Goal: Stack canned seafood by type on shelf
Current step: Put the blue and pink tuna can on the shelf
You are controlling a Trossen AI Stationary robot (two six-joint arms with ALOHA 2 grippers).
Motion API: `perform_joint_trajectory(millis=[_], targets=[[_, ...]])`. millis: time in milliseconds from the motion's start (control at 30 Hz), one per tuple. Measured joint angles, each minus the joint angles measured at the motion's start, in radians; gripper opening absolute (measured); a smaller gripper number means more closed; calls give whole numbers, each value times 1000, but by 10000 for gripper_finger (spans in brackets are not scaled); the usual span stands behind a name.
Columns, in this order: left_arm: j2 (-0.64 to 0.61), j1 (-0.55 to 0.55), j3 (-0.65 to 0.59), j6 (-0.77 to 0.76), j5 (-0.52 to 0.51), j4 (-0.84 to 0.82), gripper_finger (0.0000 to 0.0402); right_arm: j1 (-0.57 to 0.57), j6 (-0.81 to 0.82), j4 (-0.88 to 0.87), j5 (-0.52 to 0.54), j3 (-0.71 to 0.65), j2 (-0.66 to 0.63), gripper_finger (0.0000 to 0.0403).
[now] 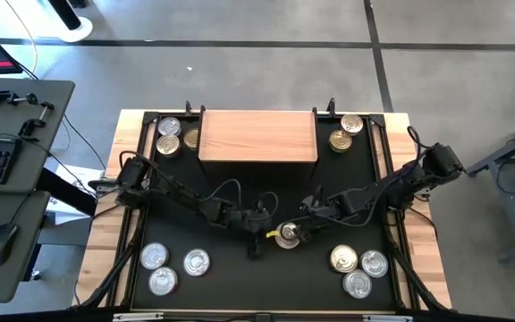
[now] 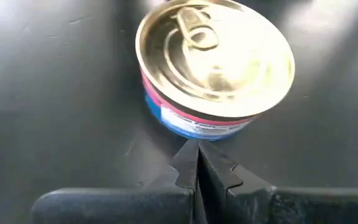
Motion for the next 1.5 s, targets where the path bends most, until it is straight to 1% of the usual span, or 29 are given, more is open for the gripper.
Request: perform_joint_trajectory(millis=[200,367,600,667,767,867,933,1033,1300,1500], targets=[[0,4,0,32,49,13,0,-7,-3,25,2,1,5,0],[2,-6,0,115,43,39,0,-7,2,45,6,2,9,0],[25,5,-2,114,44,46,0,-7,30,117,2,1,18,0],[25,-1,-2,138,52,48,0,-7,49,141,0,1,12,0],[25,-1,-3,193,55,36,0,-7,53,129,16,29,-6,0],[27,4,-3,223,33,11,0,-7,52,133,36,80,-25,0],[27,8,-3,223,-3,1,0,-7,45,112,41,112,-27,0],[27,26,-3,213,-22,0,0,-7,36,83,49,148,-22,0],[27,79,-3,206,-70,9,0,-24,27,76,74,154,-19,0],[26,105,2,177,-75,32,0,-36,20,71,92,154,-15,0]])
